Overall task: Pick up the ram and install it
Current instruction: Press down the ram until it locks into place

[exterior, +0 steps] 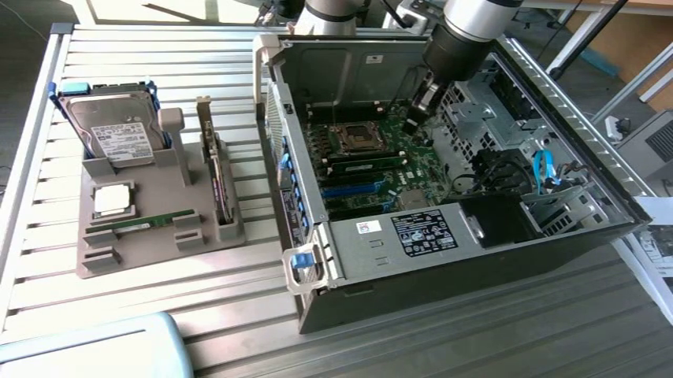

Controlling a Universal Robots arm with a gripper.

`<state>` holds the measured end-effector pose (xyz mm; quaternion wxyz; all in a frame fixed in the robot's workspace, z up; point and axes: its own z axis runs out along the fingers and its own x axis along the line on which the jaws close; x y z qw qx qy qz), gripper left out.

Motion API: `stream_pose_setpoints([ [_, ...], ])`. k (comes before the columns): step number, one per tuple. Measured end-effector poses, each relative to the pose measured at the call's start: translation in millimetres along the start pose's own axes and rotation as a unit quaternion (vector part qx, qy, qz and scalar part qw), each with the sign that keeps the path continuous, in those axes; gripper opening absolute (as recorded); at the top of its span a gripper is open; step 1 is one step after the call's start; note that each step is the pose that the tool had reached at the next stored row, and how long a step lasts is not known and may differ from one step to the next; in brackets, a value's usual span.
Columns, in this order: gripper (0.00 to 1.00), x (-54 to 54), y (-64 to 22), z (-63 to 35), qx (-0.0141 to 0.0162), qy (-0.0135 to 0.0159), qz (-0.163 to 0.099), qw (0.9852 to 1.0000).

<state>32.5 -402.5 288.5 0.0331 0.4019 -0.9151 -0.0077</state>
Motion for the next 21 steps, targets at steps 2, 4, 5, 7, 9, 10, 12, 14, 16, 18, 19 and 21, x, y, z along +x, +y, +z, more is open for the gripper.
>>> stream_pose_setpoints([
  [2, 0.11, 0.0, 0.0, 0.0, -0.0009, -0.0007, 0.018, 0.9998],
  [4, 0.11, 0.0, 0.0, 0.0, -0.0018, -0.0014, 0.036, 0.9993],
  [5, 0.11, 0.0, 0.0, 0.0, -0.0023, -0.0017, 0.045, 0.999],
  [7, 0.11, 0.0, 0.0, 0.0, -0.0038, -0.0028, 0.073, 0.9973],
  [9, 0.11, 0.0, 0.0, 0.0, -0.0048, -0.0035, 0.092, 0.9957],
  [10, 0.11, 0.0, 0.0, 0.0, -0.0055, -0.0041, 0.105, 0.9945],
  [12, 0.11, 0.0, 0.0, 0.1, -0.0067, -0.005, 0.127, 0.9919],
  [14, 0.11, 0.0, 0.0, 0.1, -0.0077, -0.0057, 0.145, 0.9893],
  [16, 0.11, 0.0, 0.0, 0.1, -0.0096, -0.0071, 0.179, 0.9837],
  [18, 0.11, 0.0, 0.0, 0.1, -0.0106, -0.0079, 0.198, 0.9801],
  [19, 0.11, 0.0, 0.0, 0.1, -0.0114, -0.0085, 0.213, 0.977],
  [21, 0.11, 0.0, 0.0, 0.1, -0.0127, -0.0094, 0.235, 0.9719],
])
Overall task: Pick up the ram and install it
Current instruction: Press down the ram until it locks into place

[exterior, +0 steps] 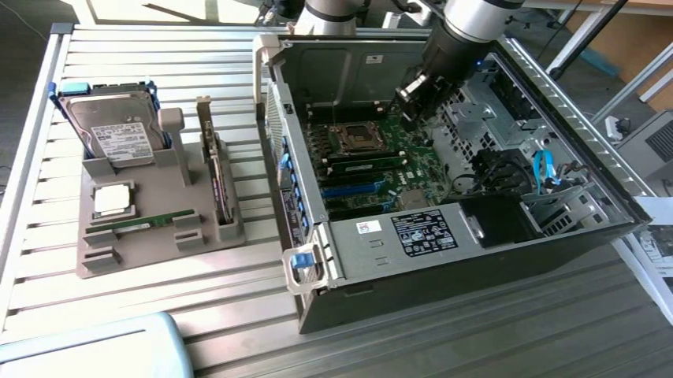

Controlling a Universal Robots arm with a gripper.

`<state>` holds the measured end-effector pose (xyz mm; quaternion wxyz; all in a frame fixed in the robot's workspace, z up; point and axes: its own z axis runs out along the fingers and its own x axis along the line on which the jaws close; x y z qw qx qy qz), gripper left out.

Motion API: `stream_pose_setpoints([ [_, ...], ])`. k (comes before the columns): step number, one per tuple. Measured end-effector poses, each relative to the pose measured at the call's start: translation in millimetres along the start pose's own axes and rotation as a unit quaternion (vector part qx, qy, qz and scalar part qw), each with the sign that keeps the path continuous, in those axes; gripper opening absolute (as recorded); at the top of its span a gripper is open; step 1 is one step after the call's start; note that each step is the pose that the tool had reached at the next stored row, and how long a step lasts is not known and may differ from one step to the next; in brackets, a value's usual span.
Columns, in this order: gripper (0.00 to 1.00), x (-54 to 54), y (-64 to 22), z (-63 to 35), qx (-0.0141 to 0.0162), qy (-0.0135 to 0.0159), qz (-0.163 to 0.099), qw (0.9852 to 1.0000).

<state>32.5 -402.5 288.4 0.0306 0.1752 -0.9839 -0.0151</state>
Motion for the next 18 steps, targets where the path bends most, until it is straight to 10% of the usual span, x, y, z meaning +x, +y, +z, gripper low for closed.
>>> stream_pose_setpoints([
  [8, 0.11, 0.0, 0.0, 0.1, -0.0042, -0.0031, 0.078, 0.997],
  [16, 0.11, -0.2, -0.1, 0.4, -0.0098, -0.0074, 0.182, 0.9833],
  [18, 0.11, -0.2, -0.1, 0.4, -0.0099, -0.0074, 0.183, 0.983],
])
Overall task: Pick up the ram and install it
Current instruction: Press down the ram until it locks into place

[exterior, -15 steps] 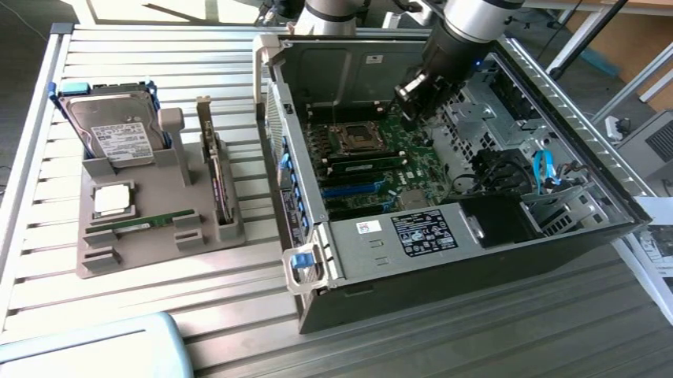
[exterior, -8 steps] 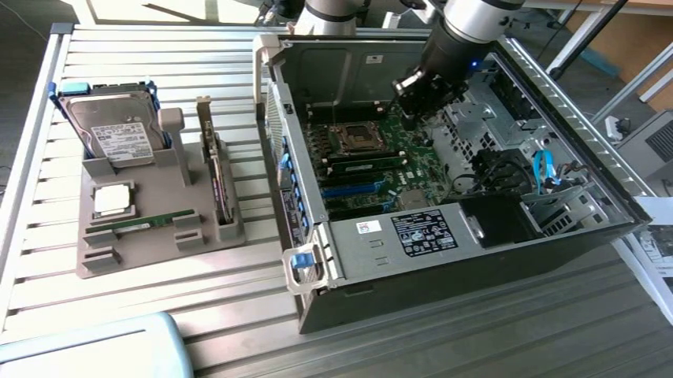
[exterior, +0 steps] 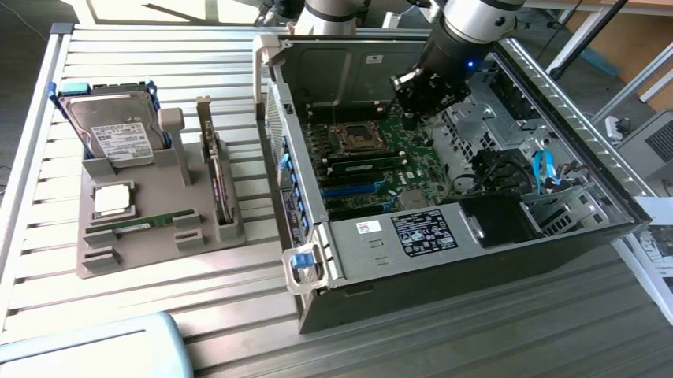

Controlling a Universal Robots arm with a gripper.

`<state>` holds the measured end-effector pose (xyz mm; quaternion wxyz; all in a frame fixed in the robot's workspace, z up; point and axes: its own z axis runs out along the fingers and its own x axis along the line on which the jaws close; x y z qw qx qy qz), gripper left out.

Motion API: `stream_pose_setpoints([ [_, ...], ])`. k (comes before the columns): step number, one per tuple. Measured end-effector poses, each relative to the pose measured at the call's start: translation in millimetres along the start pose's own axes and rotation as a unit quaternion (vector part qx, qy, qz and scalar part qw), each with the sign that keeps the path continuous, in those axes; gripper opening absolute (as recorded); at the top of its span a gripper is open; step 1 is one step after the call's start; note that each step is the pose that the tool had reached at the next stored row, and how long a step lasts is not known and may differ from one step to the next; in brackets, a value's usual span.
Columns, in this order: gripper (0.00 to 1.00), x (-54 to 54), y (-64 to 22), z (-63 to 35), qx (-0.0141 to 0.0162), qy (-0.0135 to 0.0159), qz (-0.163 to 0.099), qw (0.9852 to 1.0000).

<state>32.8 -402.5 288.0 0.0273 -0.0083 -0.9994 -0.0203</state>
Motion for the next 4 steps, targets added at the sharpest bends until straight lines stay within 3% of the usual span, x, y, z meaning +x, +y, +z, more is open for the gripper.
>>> stream_pose_setpoints([
  [4, 0.11, -0.1, 0.0, 0.0, 0.0, 0.0, 0.0, 1.0],
])
